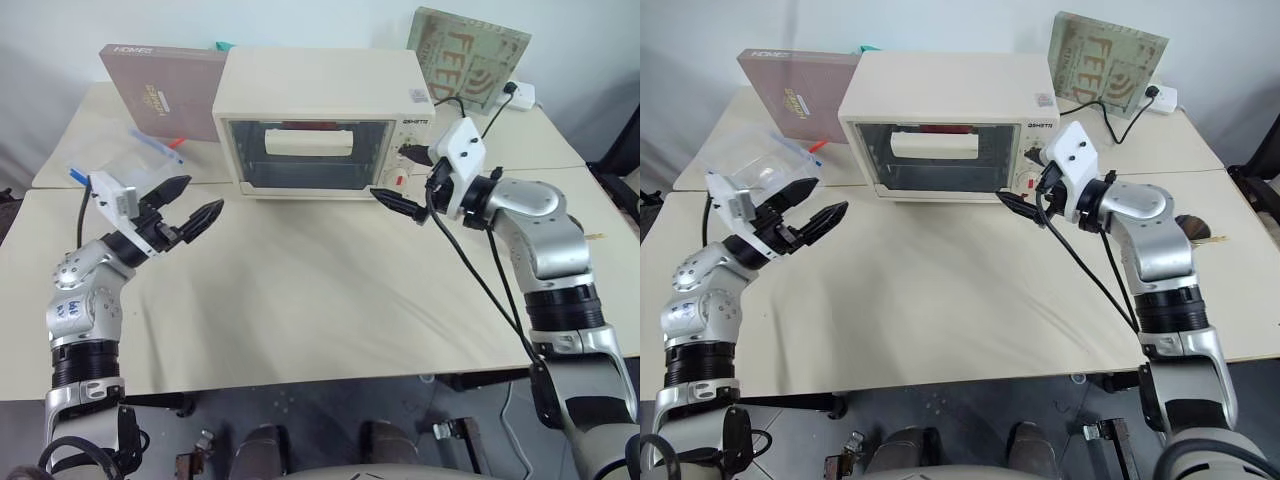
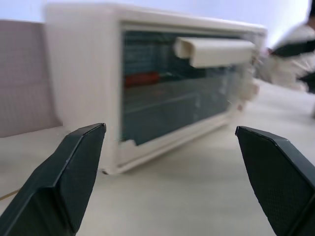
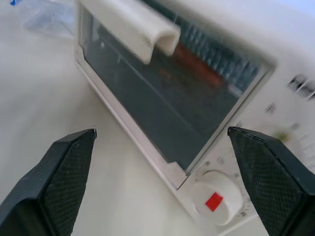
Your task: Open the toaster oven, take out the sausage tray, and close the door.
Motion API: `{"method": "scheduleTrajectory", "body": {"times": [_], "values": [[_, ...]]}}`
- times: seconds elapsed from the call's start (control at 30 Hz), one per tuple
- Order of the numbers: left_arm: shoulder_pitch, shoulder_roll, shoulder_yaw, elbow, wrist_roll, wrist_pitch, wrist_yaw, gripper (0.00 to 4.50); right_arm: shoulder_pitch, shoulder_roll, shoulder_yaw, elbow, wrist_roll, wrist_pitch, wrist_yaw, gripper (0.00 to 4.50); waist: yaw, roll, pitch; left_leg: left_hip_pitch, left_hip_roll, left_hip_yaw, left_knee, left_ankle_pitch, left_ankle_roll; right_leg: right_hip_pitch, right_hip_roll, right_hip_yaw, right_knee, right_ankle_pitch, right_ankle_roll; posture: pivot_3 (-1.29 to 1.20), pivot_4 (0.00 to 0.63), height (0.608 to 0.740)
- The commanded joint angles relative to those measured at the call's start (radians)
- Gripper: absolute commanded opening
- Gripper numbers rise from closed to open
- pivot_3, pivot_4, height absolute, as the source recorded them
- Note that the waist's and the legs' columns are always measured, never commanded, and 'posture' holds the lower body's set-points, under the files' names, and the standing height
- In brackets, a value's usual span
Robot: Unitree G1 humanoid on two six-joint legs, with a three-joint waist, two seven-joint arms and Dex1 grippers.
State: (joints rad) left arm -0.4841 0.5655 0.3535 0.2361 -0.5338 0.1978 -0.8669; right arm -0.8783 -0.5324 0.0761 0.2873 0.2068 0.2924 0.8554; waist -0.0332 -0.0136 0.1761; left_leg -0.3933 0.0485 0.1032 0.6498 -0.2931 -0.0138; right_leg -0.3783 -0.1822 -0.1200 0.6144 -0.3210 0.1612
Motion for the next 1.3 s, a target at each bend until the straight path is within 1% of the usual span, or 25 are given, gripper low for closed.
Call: {"method": "scheduleTrajectory", "body": {"times": [0.03,0.17,0.23,0.5,0.6,0.73,0.9,1.03,1.13,1.3], "values": [[0.050,0.016,0.012,-0.086,-0.039,0.027,-0.019,4.50,-0.075,0.023,0.007,0.079,-0.013,-0.057,0.043,4.47,-0.003,0.000,0.000,0.000,0.000,0.000,0.000,0.000,0.000,0.000,0.000,0.000,0.000,0.000,0.000,0.00,0.150,0.740],[0.083,0.014,0.032,-0.115,-0.046,0.032,0.002,4.50,-0.171,0.087,0.018,0.246,-0.039,-0.169,0.070,4.47,-0.008,0.000,0.000,0.000,0.001,0.000,0.001,0.000,0.000,0.000,0.000,-0.001,0.000,0.000,0.000,0.00,0.150,0.740],[0.095,0.012,0.033,-0.131,-0.049,0.035,0.006,4.50,-0.204,0.105,0.019,0.301,-0.046,-0.196,0.085,4.47,-0.017,0.000,0.000,0.000,0.001,0.001,0.002,0.000,0.000,0.000,0.000,-0.001,0.000,0.000,0.000,0.00,0.150,0.740],[0.107,-0.002,0.036,-0.138,-0.049,0.027,0.027,4.50,-0.302,0.169,0.016,0.431,-0.051,-0.275,0.144,4.47,-0.024,0.000,0.000,0.001,0.001,-0.001,0.001,0.000,0.000,0.000,0.000,-0.001,0.004,0.000,0.000,0.00,0.150,0.740],[0.104,-0.006,0.035,-0.134,-0.048,0.024,0.031,4.50,-0.319,0.181,0.014,0.442,-0.045,-0.278,0.163,4.47,-0.025,0.000,0.000,0.001,0.001,-0.001,0.001,0.000,-0.001,0.000,0.000,-0.001,0.004,0.000,0.000,0.00,0.150,0.740],[0.083,-0.003,0.038,-0.105,-0.044,0.020,0.036,4.50,-0.312,0.188,0.010,0.379,-0.018,-0.245,0.205,4.47,-0.025,0.000,0.000,0.001,0.001,-0.001,0.001,0.000,-0.001,0.000,0.000,-0.001,0.004,0.000,0.000,0.00,0.150,0.740],[0.057,0.016,0.057,-0.075,-0.073,0.070,0.040,4.50,-0.237,0.172,0.028,0.223,-0.001,-0.168,0.257,4.47,-0.028,0.000,0.000,0.001,0.001,-0.002,0.000,0.000,-0.001,0.000,0.000,-0.001,0.004,0.000,0.000,0.00,0.150,0.740],[0.056,0.039,0.064,-0.067,-0.099,0.117,0.016,4.50,-0.153,0.165,0.037,0.080,0.003,-0.112,0.248,4.47,-0.038,0.000,0.000,0.001,0.001,-0.002,-0.001,0.000,-0.001,-0.001,0.000,-0.002,0.004,0.000,0.000,0.00,0.150,0.740],[0.051,0.057,0.071,-0.052,-0.101,0.112,-0.009,4.50,-0.076,0.168,0.047,-0.030,-0.003,-0.074,0.223,4.47,-0.042,0.000,0.000,0.002,0.001,-0.002,-0.001,0.000,-0.001,-0.001,0.000,-0.002,0.005,0.000,0.000,0.00,0.150,0.740],[0.011,0.071,0.102,-0.005,-0.111,0.102,0.008,4.50,0.015,0.181,0.063,-0.145,-0.012,-0.032,0.171,4.47,-0.043,0.000,0.000,0.002,0.001,-0.002,-0.001,0.000,-0.002,-0.001,0.000,-0.002,0.005,0.000,0.000,0.00,0.150,0.740]]}}
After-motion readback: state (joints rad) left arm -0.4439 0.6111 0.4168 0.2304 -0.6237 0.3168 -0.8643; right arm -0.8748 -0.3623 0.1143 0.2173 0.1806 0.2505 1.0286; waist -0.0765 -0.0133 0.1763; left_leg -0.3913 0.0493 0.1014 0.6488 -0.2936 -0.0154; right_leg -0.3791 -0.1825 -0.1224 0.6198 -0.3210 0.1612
